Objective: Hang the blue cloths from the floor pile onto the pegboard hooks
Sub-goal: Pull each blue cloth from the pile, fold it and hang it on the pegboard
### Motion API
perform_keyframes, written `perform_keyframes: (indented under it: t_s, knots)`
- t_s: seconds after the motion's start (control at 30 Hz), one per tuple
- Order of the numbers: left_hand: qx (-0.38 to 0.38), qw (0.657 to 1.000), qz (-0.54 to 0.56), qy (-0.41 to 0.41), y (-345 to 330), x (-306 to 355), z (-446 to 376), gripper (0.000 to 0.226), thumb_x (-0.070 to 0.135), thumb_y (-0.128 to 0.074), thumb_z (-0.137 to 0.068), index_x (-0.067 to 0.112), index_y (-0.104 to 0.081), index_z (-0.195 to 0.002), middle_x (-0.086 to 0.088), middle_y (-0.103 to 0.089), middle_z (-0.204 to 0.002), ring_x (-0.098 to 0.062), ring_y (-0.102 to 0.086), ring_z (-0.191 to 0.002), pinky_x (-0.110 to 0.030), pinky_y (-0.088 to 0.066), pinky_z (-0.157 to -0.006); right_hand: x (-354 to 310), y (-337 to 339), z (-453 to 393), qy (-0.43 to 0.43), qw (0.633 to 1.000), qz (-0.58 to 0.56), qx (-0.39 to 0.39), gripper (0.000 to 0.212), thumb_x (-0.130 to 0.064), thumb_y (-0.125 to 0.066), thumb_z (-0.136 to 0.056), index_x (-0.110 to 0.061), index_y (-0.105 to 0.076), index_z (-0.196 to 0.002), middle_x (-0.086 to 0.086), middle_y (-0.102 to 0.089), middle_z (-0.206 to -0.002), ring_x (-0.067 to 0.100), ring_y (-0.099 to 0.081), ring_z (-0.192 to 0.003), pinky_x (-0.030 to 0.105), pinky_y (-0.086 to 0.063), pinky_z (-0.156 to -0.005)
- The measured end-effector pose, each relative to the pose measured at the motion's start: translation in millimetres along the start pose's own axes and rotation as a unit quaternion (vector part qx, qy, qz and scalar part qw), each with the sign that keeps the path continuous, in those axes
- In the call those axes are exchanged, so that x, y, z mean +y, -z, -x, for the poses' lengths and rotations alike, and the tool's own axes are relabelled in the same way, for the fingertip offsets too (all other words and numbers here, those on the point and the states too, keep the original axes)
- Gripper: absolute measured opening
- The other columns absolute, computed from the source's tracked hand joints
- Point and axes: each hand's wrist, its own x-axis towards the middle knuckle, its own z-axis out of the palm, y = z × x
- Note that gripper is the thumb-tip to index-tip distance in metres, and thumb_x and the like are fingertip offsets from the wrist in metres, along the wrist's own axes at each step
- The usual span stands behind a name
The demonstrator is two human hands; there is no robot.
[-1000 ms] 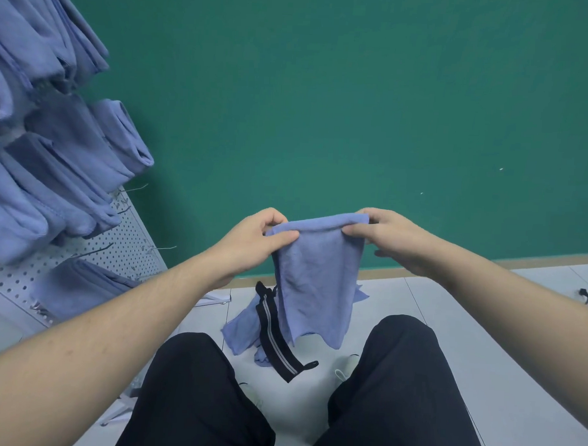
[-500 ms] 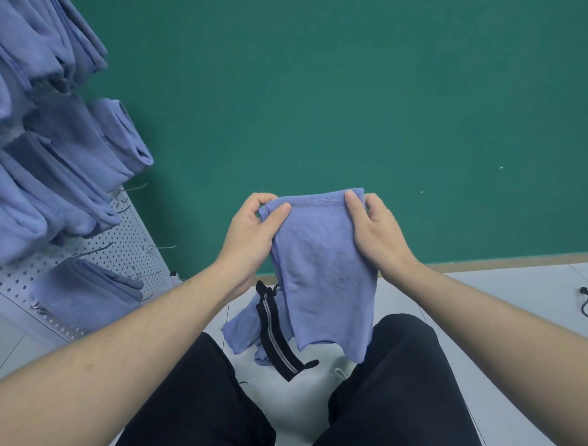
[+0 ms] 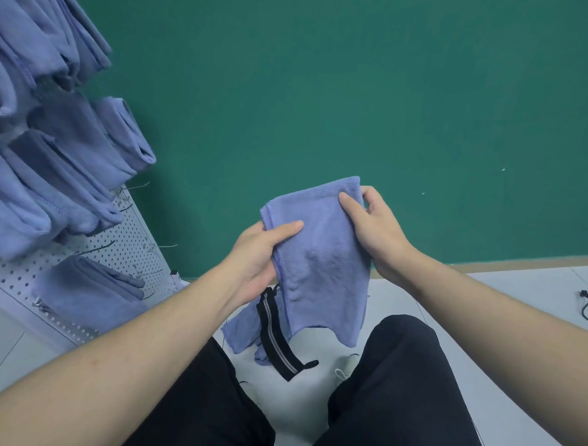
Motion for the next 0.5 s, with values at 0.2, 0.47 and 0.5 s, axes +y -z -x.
perform_keyframes:
  t_s: [0.2, 0.47, 0.5]
  knots:
    - [0.054, 0.995, -0.055, -0.057, -3.3, 0.9, -1.9, 0.019, 0.016, -0.065, -0.097, 0.014, -0.067, -0.115, -0.002, -0.077, -0.107, -0.019, -0.074, -0.098, -0.031, -0.06, -0.078, 2.5, 2.6, -3.6, -0.045, 0.998, 0.018, -0.04, 0.028, -0.044, -0.061, -0.097, -0.021, -0.061, -0.112, -0.004, -0.073, -0.109, 0.013, -0.071, -0.098, 0.04, -0.057, -0.089]
    - [0.15, 0.926, -0.306, -0.163, -7.5, -13.7, -7.0, 0.003, 0.016, -0.063, -0.092, 0.015, -0.066, -0.094, 0.002, -0.071, -0.089, -0.011, -0.064, -0.079, -0.02, -0.051, -0.075, 16.0, -10.5, -4.4, -0.008, 0.993, 0.11, 0.044, 0.035, -0.024, -0.081, -0.079, -0.021, -0.046, -0.08, -0.008, -0.056, -0.072, 0.01, -0.049, -0.065, 0.027, -0.042, -0.062]
    - [0.142, 0.916, -0.333, -0.173, -8.5, -16.1, -7.5, 0.005, 0.018, -0.062, -0.093, 0.014, -0.066, -0.095, 0.005, -0.069, -0.086, -0.009, -0.06, -0.075, -0.019, -0.049, -0.07, 17.4, -13.4, -5.5, -0.001, 0.99, 0.127, 0.065, 0.033, -0.022, -0.076, -0.08, -0.022, -0.044, -0.079, -0.008, -0.053, -0.069, 0.011, -0.047, -0.063, 0.028, -0.041, -0.062]
